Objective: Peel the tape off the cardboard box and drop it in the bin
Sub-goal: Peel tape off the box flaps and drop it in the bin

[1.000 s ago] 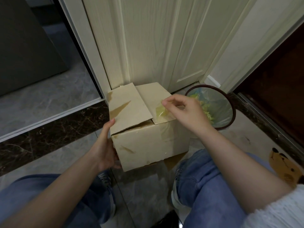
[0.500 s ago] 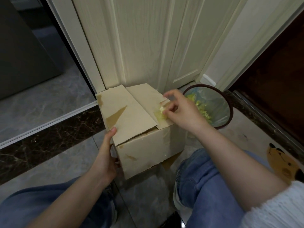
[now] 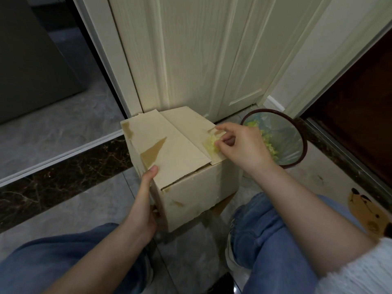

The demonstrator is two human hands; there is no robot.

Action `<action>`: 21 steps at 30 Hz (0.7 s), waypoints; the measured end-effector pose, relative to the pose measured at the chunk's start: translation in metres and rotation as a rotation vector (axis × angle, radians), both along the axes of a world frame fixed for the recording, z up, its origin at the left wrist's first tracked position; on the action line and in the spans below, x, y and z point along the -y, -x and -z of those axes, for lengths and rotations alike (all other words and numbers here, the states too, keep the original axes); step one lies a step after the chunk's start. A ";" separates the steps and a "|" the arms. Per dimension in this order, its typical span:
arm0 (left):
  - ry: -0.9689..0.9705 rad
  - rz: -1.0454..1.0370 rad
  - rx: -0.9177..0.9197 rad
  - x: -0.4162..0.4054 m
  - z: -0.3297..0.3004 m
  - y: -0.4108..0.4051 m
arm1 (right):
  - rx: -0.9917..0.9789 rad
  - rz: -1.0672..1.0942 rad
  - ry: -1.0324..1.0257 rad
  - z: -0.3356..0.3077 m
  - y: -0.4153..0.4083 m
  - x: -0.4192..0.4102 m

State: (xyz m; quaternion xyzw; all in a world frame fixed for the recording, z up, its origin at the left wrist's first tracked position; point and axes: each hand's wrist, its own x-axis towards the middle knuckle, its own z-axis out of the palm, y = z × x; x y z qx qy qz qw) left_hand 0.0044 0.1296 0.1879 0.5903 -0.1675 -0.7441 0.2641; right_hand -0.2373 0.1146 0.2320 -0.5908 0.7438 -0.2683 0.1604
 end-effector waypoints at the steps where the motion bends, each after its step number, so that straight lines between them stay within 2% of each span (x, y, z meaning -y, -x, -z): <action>1: 0.002 -0.002 -0.005 0.000 -0.001 0.001 | -0.018 -0.001 0.018 0.001 0.000 0.000; 8: 0.011 -0.009 -0.032 0.001 -0.006 -0.001 | -0.058 0.024 0.078 0.000 0.003 0.004; 13: 0.003 -0.011 -0.055 0.002 -0.009 -0.003 | -0.005 0.050 -0.049 -0.002 0.018 0.006; 17: 0.009 0.019 -0.051 0.001 -0.006 -0.003 | 0.168 -0.127 -0.228 -0.004 0.028 0.010; 21: 0.027 0.056 -0.058 0.001 -0.004 -0.003 | 0.155 -0.362 -0.329 0.000 0.033 0.005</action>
